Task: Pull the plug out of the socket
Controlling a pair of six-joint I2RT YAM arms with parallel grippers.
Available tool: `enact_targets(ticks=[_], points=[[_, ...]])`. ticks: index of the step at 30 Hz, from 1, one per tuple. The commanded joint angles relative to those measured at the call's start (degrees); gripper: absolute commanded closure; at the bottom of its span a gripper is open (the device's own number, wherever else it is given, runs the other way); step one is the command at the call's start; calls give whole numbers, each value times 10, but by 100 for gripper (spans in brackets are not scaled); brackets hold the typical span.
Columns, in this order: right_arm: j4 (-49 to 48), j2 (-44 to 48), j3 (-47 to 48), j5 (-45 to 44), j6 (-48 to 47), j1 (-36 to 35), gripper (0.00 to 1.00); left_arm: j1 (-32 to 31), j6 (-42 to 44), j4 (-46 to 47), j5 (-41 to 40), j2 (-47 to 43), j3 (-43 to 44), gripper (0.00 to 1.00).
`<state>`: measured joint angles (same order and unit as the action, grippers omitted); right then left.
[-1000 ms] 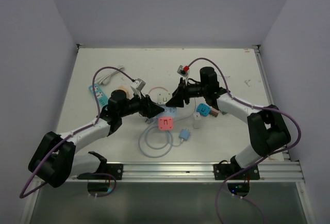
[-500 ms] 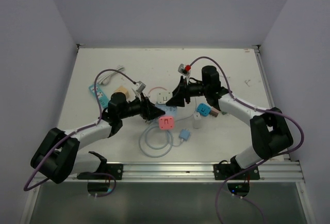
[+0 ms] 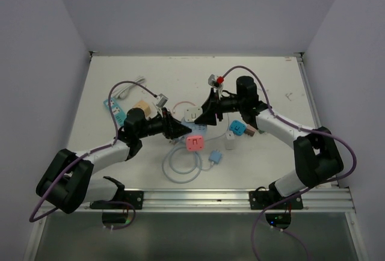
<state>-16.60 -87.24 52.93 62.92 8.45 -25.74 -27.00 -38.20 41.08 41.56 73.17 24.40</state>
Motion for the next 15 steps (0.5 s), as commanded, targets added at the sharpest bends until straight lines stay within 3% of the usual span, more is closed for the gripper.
enact_targets(ticks=[1,6,9,15], points=[[9,25,28,-25,-14,-1,44,2,8,33,6,-11,-4,100],[35,33,33,-43,-22,-2,14,2,23,-6,-26,-17,5,100],[46,38,36,-57,-29,-5,10,2,42,-53,-46,-22,18,100],[82,33,47,-89,-53,-23,11,2,56,-99,-80,-30,30,100]])
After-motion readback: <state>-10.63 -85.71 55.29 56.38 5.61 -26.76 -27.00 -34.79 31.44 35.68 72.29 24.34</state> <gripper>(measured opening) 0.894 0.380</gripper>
